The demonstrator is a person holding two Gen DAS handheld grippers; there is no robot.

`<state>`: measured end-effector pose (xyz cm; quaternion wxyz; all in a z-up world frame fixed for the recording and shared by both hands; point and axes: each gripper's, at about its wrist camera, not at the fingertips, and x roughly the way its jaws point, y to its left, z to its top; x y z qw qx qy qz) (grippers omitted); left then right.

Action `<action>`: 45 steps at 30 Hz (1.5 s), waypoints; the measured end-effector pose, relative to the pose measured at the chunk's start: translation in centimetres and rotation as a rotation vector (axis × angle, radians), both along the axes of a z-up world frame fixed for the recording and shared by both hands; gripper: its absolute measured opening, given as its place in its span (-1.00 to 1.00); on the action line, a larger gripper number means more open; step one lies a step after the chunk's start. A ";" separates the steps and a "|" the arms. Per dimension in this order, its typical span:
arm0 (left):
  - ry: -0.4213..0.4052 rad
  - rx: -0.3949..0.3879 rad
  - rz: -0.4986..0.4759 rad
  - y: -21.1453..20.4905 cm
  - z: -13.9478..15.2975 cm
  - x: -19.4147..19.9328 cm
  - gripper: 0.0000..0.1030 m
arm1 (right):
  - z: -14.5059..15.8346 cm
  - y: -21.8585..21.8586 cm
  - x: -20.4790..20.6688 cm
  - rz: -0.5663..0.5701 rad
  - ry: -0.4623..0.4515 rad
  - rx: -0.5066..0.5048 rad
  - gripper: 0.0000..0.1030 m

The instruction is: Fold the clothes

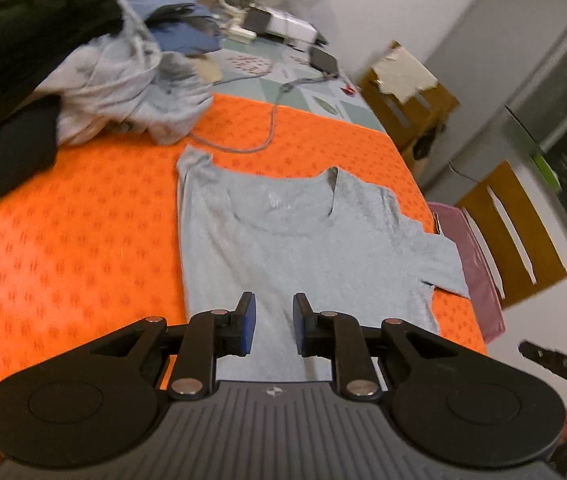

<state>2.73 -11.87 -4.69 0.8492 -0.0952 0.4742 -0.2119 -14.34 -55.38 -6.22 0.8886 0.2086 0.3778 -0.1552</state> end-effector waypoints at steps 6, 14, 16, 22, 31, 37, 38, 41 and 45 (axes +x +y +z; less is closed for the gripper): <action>0.011 -0.009 0.122 -1.6 0.7 -4.8 -0.55 | -2.6 -6.3 3.7 0.020 -0.022 0.099 -0.16; 0.015 0.008 0.211 -2.9 1.8 -8.8 -0.52 | -8.5 -12.1 8.3 -0.072 -0.018 0.350 0.07; 0.015 0.012 0.228 -3.1 1.9 -9.1 -0.52 | -9.9 -13.2 8.9 -0.108 -0.025 0.427 0.09; 0.021 0.013 0.266 -3.6 1.9 -9.2 -0.52 | -13.5 -14.7 10.1 -0.206 -0.026 0.634 0.06; 0.037 0.003 0.258 -4.3 1.1 -8.0 -0.52 | -12.1 -14.2 10.7 -0.215 -0.092 0.603 -0.87; 0.028 -0.017 0.258 -3.5 1.3 -7.4 -0.52 | -4.2 -9.6 10.7 -0.069 -0.233 0.324 -0.88; 0.025 -0.024 0.261 -3.2 1.4 -7.3 -0.52 | -2.7 -8.3 10.7 -0.026 -0.257 0.274 -0.87; 0.017 -0.046 0.266 -2.0 1.8 -6.9 -0.52 | 1.0 -3.4 11.0 0.125 -0.308 0.151 -0.88; 0.008 -0.078 0.266 -0.1 2.4 -6.2 -0.47 | 4.2 4.2 11.6 0.331 -0.336 -0.020 -0.88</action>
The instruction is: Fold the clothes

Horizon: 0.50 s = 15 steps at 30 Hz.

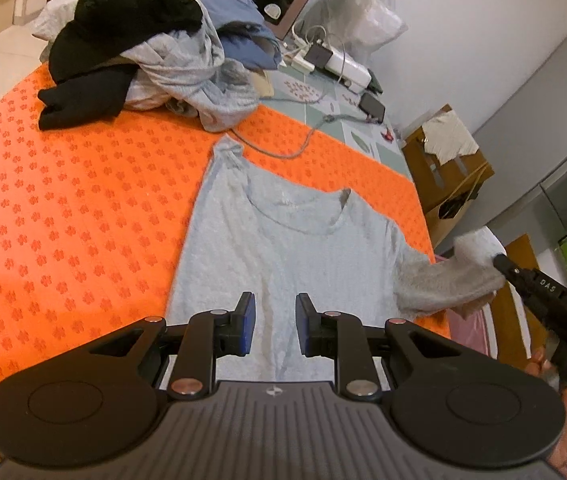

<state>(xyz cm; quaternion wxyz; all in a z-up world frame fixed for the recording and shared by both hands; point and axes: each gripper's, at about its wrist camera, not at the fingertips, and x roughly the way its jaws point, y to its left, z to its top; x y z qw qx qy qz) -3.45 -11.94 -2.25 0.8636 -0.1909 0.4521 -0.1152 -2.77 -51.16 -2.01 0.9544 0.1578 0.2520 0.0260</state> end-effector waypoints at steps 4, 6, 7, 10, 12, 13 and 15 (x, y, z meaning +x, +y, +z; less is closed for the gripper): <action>-0.013 -0.036 -0.004 2.4 0.6 1.4 -0.45 | 1.3 7.8 0.8 0.159 -0.017 -0.126 -0.88; -0.013 -0.052 -0.017 3.5 0.7 2.4 -0.42 | 0.9 11.6 1.3 0.230 0.001 -0.183 -0.88; -0.008 -0.056 -0.030 4.0 0.6 2.9 -0.40 | 0.7 13.4 1.5 0.263 0.011 -0.211 -0.87; 0.008 -0.046 -0.089 4.9 0.1 4.7 -0.38 | -1.2 17.7 2.4 0.326 0.093 -0.270 -0.84; 0.018 -0.033 -0.136 5.2 -0.3 5.9 -0.36 | -2.8 19.4 2.8 0.338 0.162 -0.284 -0.83; 0.024 -0.028 -0.160 5.2 -0.6 6.5 -0.35 | -3.3 20.0 2.7 0.332 0.173 -0.292 -0.77; 0.035 -0.018 -0.209 5.2 -1.2 7.6 -0.30 | -3.7 20.7 2.0 0.304 0.184 -0.306 -0.53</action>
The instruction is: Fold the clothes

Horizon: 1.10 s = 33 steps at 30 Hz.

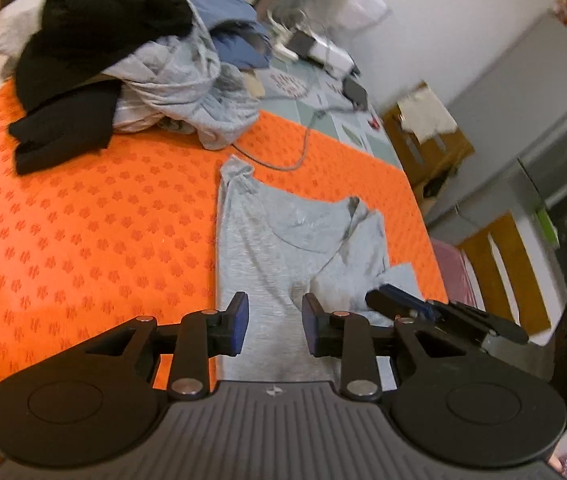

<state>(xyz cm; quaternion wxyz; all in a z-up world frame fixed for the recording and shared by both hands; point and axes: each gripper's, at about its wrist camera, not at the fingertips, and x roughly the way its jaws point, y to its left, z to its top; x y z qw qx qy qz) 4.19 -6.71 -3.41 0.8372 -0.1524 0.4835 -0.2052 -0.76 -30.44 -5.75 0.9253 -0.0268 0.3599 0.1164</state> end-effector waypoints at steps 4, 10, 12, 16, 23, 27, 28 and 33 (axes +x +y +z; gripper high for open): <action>0.013 0.001 -0.095 -1.1 -1.3 1.9 -0.18 | 0.2 0.0 -2.5 -0.064 -0.001 0.024 -0.29; 0.008 0.020 -0.273 -5.0 -2.9 3.8 -0.06 | 0.9 -1.7 -6.7 -0.237 0.038 0.091 -0.23; 0.000 0.029 -0.352 -6.7 -3.4 3.9 0.01 | 1.1 -2.4 -8.5 -0.294 0.043 0.105 -0.20; -0.048 0.079 -0.501 -9.8 -4.5 3.7 0.23 | 0.8 -4.0 -12.5 -0.422 0.053 0.105 -0.18; -0.155 0.214 -0.618 -12.9 -5.9 2.9 0.24 | -2.6 -8.2 -19.8 -0.650 0.102 0.104 -0.16; -0.138 0.235 -0.602 -13.5 -6.6 2.8 0.24 | -5.6 -10.0 -22.8 -0.736 0.144 0.105 -0.18; -0.133 0.236 -0.605 -13.6 -6.6 2.8 0.24 | -6.4 -10.5 -23.3 -0.749 0.155 0.117 -0.18; -0.166 0.272 -0.626 -14.8 -6.5 1.7 0.24 | -9.3 -12.7 -24.7 -0.768 0.182 0.189 -0.22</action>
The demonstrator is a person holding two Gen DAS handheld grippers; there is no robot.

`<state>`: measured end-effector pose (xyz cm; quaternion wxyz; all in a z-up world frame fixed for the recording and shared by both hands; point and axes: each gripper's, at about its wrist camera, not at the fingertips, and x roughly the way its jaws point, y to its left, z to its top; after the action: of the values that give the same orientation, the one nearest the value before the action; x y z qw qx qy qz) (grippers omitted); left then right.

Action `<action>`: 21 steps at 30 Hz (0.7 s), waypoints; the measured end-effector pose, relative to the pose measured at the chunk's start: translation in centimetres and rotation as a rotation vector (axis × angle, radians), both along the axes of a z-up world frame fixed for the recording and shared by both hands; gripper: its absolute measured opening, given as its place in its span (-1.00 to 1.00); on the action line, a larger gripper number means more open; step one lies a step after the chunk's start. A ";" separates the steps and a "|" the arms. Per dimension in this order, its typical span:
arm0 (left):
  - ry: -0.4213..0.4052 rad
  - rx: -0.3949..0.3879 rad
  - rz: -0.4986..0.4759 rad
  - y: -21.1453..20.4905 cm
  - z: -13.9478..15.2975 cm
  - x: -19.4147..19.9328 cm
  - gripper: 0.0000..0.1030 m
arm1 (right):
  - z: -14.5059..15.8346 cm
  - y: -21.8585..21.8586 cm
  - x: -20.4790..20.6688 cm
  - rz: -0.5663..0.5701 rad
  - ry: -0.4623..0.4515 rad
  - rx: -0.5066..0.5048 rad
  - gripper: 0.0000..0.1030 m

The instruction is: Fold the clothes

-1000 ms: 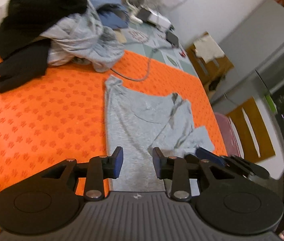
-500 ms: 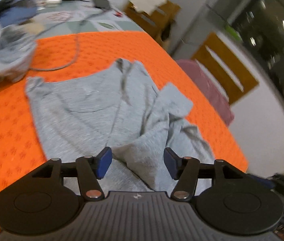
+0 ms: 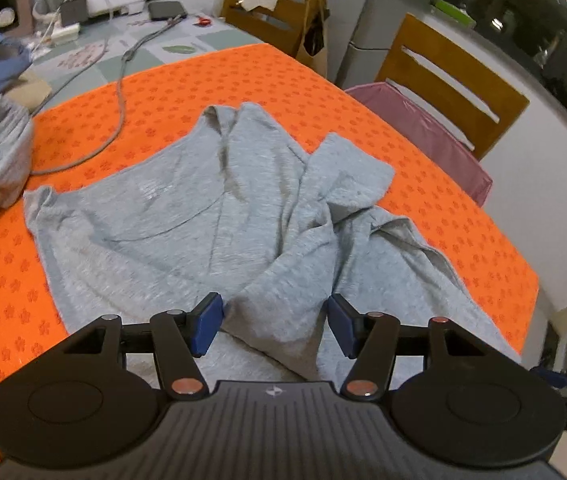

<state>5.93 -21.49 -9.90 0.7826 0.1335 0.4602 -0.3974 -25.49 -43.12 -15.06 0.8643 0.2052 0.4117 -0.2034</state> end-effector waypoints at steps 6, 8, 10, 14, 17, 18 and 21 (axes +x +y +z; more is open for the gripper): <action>-0.022 0.027 0.058 -0.9 0.0 -0.5 -0.62 | -1.8 -1.1 0.2 0.116 0.004 0.052 -0.32; -0.042 0.007 0.081 -0.9 0.6 -0.7 -0.76 | -2.2 -1.4 0.2 0.148 -0.003 0.068 -0.38; -0.078 -0.026 0.103 -0.8 1.7 -1.0 -0.80 | -2.5 -1.8 0.1 0.176 -0.023 0.096 -0.58; -0.120 -0.057 0.169 -0.7 4.1 -0.8 -0.82 | -1.9 -2.2 -0.7 0.208 -0.087 0.128 -0.94; -0.131 -0.080 0.221 -0.3 5.7 -0.1 -0.82 | -0.3 -1.5 -1.2 0.220 -0.099 0.091 -0.95; -0.134 -0.088 0.238 -0.1 6.2 0.2 -0.82 | 0.5 -1.1 -1.3 0.223 -0.103 0.072 -0.95; -0.140 -0.123 0.256 1.2 7.6 1.0 -0.83 | 2.7 0.7 -1.4 0.225 -0.084 -0.001 -0.95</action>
<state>6.90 -20.34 -2.32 0.8637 0.0528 0.3924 -0.3118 -26.89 -42.39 -12.32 0.8984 0.1655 0.3952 -0.0967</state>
